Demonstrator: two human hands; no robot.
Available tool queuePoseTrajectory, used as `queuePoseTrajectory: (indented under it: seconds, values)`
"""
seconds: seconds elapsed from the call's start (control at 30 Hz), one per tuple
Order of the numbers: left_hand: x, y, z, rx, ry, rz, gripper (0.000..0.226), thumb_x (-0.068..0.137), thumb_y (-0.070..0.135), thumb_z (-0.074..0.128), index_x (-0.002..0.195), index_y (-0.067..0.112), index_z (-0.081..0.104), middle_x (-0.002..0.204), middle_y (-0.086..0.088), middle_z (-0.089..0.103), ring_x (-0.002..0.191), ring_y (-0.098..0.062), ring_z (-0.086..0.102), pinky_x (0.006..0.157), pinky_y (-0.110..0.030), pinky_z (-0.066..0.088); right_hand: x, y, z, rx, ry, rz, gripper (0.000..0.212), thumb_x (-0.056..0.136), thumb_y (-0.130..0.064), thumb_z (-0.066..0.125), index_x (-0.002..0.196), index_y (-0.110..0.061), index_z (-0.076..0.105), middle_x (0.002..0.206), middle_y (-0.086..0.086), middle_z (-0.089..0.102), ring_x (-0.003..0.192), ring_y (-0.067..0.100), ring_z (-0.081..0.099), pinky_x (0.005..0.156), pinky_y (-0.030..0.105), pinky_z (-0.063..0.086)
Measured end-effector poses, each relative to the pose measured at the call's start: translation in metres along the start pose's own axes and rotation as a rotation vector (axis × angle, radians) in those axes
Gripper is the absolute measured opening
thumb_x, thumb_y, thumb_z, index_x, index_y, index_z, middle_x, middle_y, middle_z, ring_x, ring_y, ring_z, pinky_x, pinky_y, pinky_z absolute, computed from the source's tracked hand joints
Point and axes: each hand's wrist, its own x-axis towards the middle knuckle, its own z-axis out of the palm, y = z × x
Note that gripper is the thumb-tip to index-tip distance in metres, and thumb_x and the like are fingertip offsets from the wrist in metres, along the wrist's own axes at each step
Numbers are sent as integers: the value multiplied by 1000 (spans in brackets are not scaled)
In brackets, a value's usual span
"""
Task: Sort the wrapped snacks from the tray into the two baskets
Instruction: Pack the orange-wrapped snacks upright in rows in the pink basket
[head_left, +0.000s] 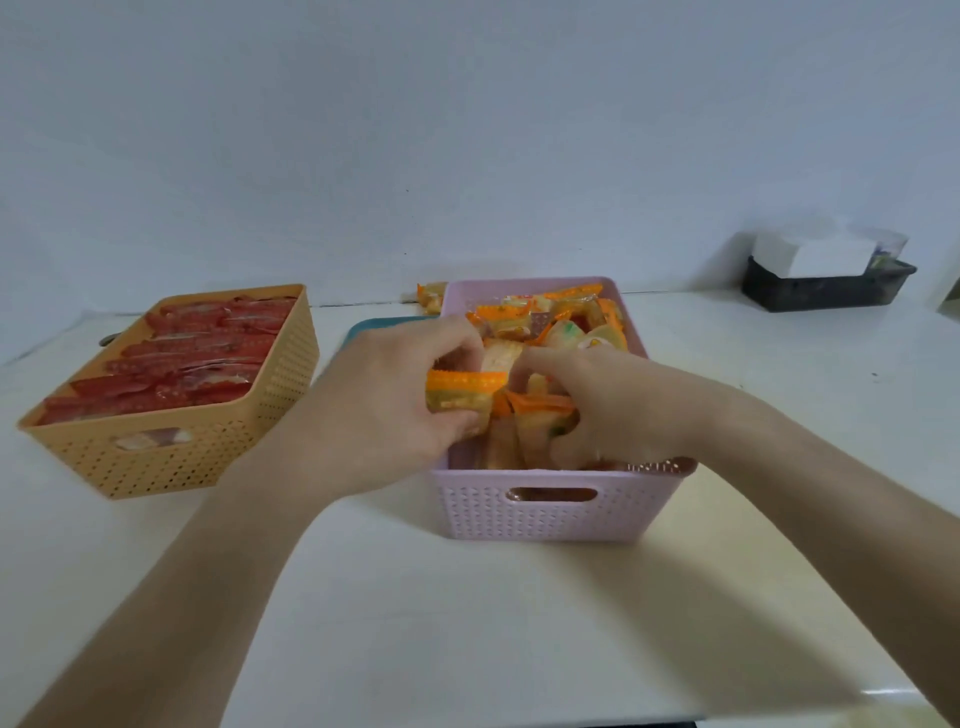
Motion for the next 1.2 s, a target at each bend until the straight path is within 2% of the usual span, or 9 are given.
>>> queuePoseTrajectory:
  seconds: [0.13, 0.23, 0.47, 0.6, 0.73, 0.9, 0.97, 1.1, 1.2]
  values:
    - [0, -5, -12, -74, 0, 44, 41, 66, 32, 74, 106, 35, 70, 87, 25, 61, 85, 7, 56, 74, -8, 38, 2, 0, 2, -11, 71, 5, 24, 76, -23, 63, 94, -32, 50, 66, -15, 42, 67, 8, 42, 54, 14, 31]
    - [-2, -2, -27, -115, 34, 97, 34, 66, 29, 74, 100, 27, 73, 89, 16, 65, 84, 0, 60, 74, -10, 41, 5, 2, 7, 9, 120, 27, 28, 75, -22, 63, 102, -23, 57, 69, -14, 45, 67, 8, 44, 55, 17, 33]
    - [14, 17, -10, 67, -433, 30, 27, 71, 37, 70, 97, 34, 67, 82, 10, 64, 82, -4, 58, 76, -31, 48, 6, 4, 7, 181, 158, 16, 22, 79, -18, 60, 93, -30, 49, 73, -18, 47, 80, 13, 46, 61, 12, 32]
    - [18, 19, 7, 226, -441, 65, 23, 81, 29, 70, 102, 33, 67, 85, 16, 56, 89, -8, 55, 78, -28, 47, 1, 2, 3, 308, 211, 48, 17, 80, -18, 59, 88, -32, 55, 76, -17, 52, 76, 6, 49, 62, 14, 33]
    - [13, 14, 7, 322, -232, 92, 29, 77, 28, 74, 103, 30, 61, 93, 15, 55, 93, -12, 54, 73, -28, 42, -8, 0, -7, 289, 80, 36, 10, 82, -22, 59, 91, -22, 64, 75, -13, 57, 72, 4, 52, 60, 14, 37]
    - [9, 5, 10, 368, -127, 131, 30, 76, 33, 75, 101, 28, 59, 96, 12, 58, 96, -14, 52, 71, -27, 33, -13, -6, -19, 174, -311, 29, 10, 84, -42, 62, 91, -39, 56, 64, -23, 50, 60, -10, 50, 54, 7, 37]
    - [9, 1, 13, 376, -117, 133, 31, 77, 33, 74, 104, 28, 61, 98, 10, 61, 98, -16, 53, 76, -29, 38, -10, -7, -16, 199, -329, 14, 22, 83, -35, 63, 104, -36, 58, 66, -24, 53, 61, -11, 52, 55, 6, 37]
    - [7, -2, 8, 163, -130, 59, 32, 76, 26, 74, 107, 30, 66, 96, 9, 63, 93, -14, 57, 80, -31, 45, -9, -5, -18, 364, -310, 45, 9, 89, -28, 61, 97, -30, 59, 54, -25, 56, 53, -8, 53, 51, 4, 36]
    - [3, 1, -2, -26, -228, 4, 25, 77, 37, 66, 103, 37, 67, 92, 14, 66, 86, -5, 60, 77, -24, 46, -11, -5, -19, 424, -370, 89, 26, 90, -42, 60, 110, -26, 64, 86, -17, 70, 78, -2, 63, 75, 14, 50]
